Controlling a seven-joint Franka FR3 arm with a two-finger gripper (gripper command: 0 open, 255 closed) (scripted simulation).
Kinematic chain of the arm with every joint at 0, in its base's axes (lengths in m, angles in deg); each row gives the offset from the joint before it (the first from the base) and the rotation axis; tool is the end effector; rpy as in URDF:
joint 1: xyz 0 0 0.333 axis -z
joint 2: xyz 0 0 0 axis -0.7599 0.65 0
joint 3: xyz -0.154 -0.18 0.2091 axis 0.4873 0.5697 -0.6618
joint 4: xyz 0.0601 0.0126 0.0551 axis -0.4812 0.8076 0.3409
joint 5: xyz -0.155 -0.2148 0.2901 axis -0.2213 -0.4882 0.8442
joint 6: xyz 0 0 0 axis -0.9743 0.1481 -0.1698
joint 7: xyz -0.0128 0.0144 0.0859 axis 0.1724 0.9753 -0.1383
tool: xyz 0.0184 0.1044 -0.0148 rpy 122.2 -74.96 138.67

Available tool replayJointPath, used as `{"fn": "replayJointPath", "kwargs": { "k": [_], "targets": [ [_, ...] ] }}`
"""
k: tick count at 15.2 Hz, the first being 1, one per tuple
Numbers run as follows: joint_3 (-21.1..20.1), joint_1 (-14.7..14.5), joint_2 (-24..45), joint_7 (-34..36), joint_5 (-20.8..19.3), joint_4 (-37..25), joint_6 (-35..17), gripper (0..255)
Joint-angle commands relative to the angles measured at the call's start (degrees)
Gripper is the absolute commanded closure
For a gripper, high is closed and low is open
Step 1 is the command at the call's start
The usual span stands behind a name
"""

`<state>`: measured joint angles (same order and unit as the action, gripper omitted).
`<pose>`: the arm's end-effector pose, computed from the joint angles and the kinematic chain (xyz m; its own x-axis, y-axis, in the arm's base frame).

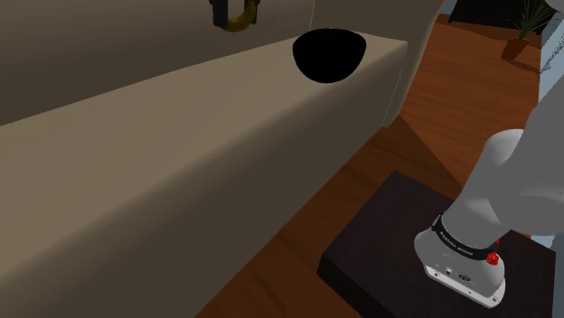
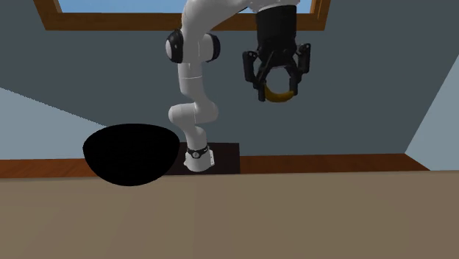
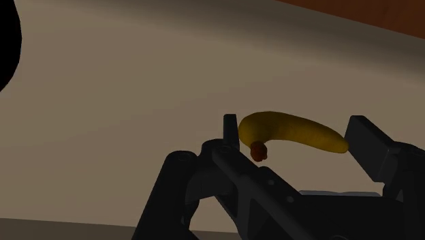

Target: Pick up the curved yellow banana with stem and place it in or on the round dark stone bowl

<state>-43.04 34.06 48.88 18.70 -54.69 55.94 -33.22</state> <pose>0.4563 0.2855 0.7330 0.9538 0.2707 0.1304 0.2838 -0.9541 -0.0956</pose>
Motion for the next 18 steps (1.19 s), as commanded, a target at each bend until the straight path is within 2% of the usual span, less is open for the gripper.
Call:
{"fn": "replayJointPath", "kwargs": {
  "k": [1, 9, 18],
  "targets": [
    [1.6, 1.6, -1.9, -3.0, 1.0, 1.7, 0.3, 255],
    [8.4, 7.1, -7.6, -15.0, 3.3, 8.3, 0.4, 255],
    [16.3, 12.5, -8.6, -28.1, 3.9, 9.3, 2.0, 255]
  ]
}}
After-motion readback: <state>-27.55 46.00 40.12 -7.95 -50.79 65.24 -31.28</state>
